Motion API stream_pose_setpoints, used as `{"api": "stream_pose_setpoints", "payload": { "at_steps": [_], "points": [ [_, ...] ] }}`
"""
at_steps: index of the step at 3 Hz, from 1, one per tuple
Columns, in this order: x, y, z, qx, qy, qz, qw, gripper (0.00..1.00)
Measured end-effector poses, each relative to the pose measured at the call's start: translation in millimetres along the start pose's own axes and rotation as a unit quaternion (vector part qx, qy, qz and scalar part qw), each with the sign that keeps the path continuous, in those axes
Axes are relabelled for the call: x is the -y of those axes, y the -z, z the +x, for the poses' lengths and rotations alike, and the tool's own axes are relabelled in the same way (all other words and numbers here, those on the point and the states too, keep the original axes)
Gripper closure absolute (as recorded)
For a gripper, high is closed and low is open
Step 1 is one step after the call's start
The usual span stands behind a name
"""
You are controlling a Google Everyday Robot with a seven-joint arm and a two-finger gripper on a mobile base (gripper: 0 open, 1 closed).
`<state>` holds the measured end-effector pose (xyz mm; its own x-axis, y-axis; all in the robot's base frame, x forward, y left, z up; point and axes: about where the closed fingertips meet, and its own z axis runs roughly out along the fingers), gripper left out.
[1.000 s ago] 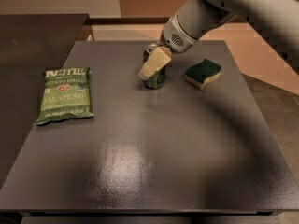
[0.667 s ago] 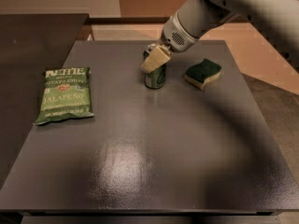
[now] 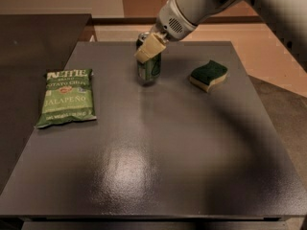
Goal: Move green can near green jalapeno chip bag
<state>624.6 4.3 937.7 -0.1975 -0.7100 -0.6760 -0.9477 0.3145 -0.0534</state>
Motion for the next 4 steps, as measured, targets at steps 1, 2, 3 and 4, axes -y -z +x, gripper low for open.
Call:
{"api": "stream_pose_setpoints", "payload": {
  "at_steps": [1, 2, 3, 4],
  "points": [
    [-7.8, -8.1, -28.0, 0.011, 0.013, -0.014, 0.9998, 1.0],
    [-19.9, -23.7, -44.7, 0.008, 0.024, -0.03, 0.9992, 1.0],
    [-31.6, -39.9, -51.4, 0.001, 0.031, -0.044, 0.9985, 1.0],
    [-41.3, -53.5, -55.5, -0.003, 0.037, -0.051, 0.998, 1.0]
  ]
}}
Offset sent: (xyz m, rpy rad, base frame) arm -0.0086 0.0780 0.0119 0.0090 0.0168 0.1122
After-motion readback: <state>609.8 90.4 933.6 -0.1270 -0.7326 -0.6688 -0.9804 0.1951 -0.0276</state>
